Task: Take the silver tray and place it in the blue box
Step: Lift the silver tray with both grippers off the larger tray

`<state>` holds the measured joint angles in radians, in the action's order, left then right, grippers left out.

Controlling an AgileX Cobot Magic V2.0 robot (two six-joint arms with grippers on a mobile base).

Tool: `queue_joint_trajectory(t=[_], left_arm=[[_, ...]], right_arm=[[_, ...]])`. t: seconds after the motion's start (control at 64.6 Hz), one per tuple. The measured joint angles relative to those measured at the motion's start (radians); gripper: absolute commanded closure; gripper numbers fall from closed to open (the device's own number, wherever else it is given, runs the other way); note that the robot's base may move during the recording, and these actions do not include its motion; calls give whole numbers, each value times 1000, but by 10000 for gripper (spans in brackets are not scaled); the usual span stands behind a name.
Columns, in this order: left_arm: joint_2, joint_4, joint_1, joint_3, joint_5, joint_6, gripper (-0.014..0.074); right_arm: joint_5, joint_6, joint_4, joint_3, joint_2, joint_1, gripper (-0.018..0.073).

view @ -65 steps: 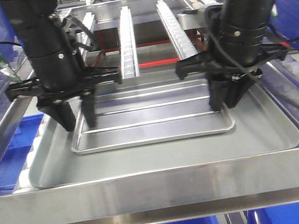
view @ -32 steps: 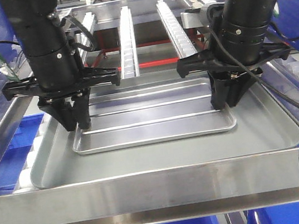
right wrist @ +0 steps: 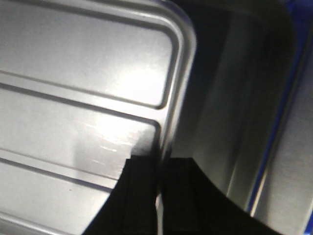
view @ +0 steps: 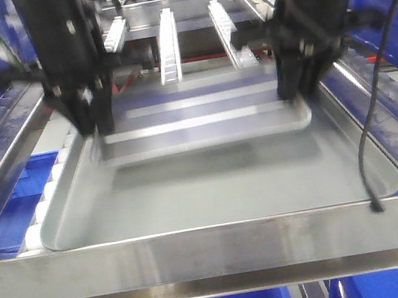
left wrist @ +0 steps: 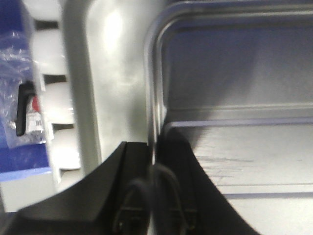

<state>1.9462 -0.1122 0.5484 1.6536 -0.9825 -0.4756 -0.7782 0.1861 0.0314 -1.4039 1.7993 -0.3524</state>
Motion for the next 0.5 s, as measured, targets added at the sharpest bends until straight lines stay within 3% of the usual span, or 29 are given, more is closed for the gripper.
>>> queue_joint_trajectory(t=[0.263,0.495], left_arm=[[-120,-69,44,4,-41,-55,585],[-194,-75,75,4,-73,-76,585]], right_arm=[[-40,0,0,0,-112,0,503],[-82,0,-2,0,-177,0,503]])
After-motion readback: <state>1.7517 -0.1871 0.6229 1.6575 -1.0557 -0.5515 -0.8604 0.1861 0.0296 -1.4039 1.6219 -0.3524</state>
